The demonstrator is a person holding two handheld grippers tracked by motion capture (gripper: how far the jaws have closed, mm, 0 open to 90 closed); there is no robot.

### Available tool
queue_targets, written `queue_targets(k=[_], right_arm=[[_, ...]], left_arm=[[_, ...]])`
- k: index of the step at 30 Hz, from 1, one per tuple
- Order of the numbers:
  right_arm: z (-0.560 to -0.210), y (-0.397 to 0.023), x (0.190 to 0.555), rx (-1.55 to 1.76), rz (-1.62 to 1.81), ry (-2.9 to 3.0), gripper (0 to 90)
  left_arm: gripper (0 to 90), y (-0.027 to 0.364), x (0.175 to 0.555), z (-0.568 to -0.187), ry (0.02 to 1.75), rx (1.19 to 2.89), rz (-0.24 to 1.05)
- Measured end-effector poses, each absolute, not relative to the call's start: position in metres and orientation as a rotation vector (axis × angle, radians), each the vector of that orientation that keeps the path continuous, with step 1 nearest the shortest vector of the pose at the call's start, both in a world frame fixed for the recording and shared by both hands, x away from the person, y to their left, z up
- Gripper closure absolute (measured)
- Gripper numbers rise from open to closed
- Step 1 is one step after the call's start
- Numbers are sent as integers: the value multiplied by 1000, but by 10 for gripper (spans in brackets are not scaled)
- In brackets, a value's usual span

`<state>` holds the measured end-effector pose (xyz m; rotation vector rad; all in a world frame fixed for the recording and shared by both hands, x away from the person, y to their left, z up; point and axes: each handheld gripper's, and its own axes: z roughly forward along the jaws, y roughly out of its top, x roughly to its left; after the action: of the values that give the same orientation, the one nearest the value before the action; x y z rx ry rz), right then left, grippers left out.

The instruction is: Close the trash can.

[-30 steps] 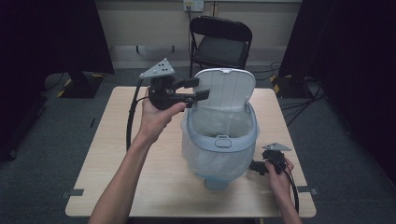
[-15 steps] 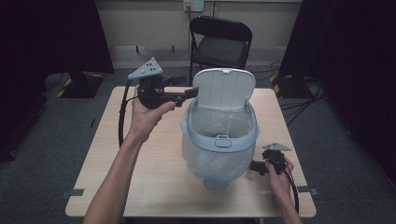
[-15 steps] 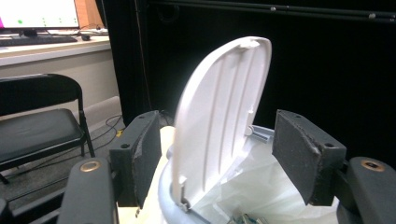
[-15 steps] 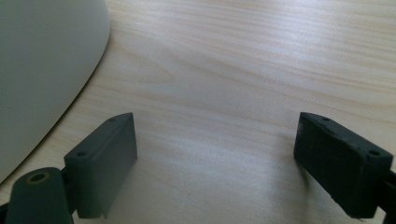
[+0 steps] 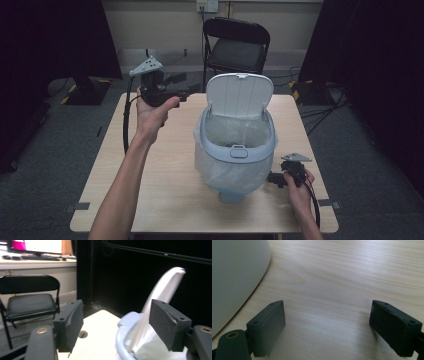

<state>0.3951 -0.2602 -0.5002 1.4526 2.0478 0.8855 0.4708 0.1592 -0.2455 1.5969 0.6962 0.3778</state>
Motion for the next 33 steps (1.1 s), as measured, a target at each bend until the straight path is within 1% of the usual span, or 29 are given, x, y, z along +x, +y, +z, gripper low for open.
queue_targets(k=[2, 5, 8, 10, 12, 13, 18, 20, 23, 28, 33], right_arm=[[-500, -260, 395, 1452, 886, 2048, 121], [-500, -260, 395, 1453, 886, 2048, 121], [-500, -260, 395, 1450, 887, 2050, 120], [-500, -260, 395, 1451, 887, 2050, 120], [-500, -260, 395, 1449, 887, 2050, 120], [-500, -260, 395, 1450, 887, 2050, 120], [-500, -260, 395, 1450, 887, 2050, 121], [-500, -260, 395, 1450, 887, 2050, 121], [-500, -260, 395, 1450, 887, 2050, 121], [-500, -260, 395, 1450, 887, 2050, 121], [-500, -260, 395, 1451, 887, 2050, 121]], left_arm=[[250, 158, 477, -245, 716, 1607, 384], [224, 157, 485, -244, 738, 1594, 361], [187, 152, 491, -244, 760, 1585, 352], [181, 148, 497, -244, 764, 1599, 345], [174, 146, 502, -246, 759, 1590, 308], [174, 145, 505, -247, 770, 1581, 288], [174, 136, 515, -253, 786, 1628, 296], [154, 133, 517, -252, 784, 1639, 301], [157, 129, 518, -250, 781, 1635, 281], [165, 118, 517, -242, 748, 1654, 294], [167, 117, 516, -236, 723, 1655, 269]])
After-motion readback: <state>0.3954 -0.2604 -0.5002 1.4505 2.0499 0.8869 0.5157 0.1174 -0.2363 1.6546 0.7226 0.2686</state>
